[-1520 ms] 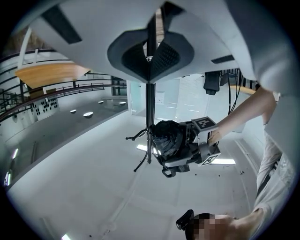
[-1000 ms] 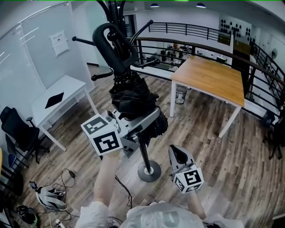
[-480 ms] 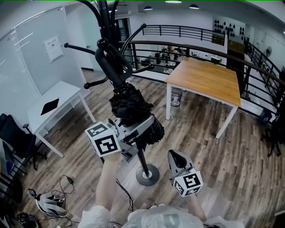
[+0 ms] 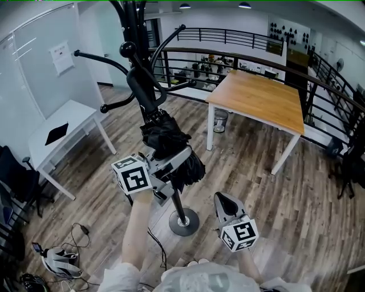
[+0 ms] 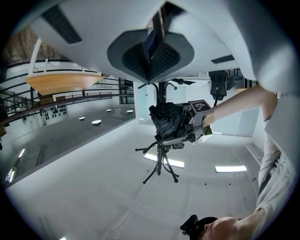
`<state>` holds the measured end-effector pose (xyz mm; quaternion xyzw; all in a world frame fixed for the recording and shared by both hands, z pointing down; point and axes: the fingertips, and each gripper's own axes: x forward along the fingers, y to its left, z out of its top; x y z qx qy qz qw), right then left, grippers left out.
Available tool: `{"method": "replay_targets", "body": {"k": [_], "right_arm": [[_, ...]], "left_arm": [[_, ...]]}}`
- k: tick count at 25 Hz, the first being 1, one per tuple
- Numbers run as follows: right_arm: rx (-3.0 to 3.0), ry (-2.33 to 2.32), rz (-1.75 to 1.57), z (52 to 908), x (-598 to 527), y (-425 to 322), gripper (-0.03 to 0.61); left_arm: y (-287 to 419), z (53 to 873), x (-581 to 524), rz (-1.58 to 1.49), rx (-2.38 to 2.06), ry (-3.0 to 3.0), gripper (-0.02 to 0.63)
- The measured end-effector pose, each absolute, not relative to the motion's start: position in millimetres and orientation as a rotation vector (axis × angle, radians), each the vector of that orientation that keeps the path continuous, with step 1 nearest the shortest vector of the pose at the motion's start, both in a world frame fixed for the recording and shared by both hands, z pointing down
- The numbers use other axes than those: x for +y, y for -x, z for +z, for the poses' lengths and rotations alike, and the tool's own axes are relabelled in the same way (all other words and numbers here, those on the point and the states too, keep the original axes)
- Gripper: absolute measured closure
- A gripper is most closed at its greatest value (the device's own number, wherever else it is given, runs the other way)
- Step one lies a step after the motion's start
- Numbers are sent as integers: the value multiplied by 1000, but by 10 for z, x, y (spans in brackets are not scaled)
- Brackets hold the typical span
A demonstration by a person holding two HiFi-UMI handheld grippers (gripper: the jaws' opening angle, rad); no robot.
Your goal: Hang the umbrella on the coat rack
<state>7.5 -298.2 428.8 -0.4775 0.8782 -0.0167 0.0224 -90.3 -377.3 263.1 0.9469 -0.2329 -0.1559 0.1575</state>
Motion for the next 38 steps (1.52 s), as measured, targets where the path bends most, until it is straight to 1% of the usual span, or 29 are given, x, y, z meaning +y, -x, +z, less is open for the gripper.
{"method": "replay_targets", "body": {"k": [11, 17, 29, 33, 38], "right_arm": [[2743, 1484, -73, 4360, -3046, -31, 548], [2742, 1492, -83, 4407, -3022, -71, 548], [2756, 1489, -120, 4502, -2907, -58, 548], [2770, 1477, -145, 4552, -2858, -48, 548], [2772, 1463, -147, 4558, -2782, -56, 548]], "left_arm": [[1030, 2831, -3975, -421, -761, -2730, 318], [1168, 2930, -4085, -448, -942, -2741, 318], [1377, 2940, -4070, -605, -1103, -2699, 318], [1477, 2988, -4103, -674, -1214, -2655, 305], [1583, 3070, -4055, -739, -1234, -2568, 285]]}}
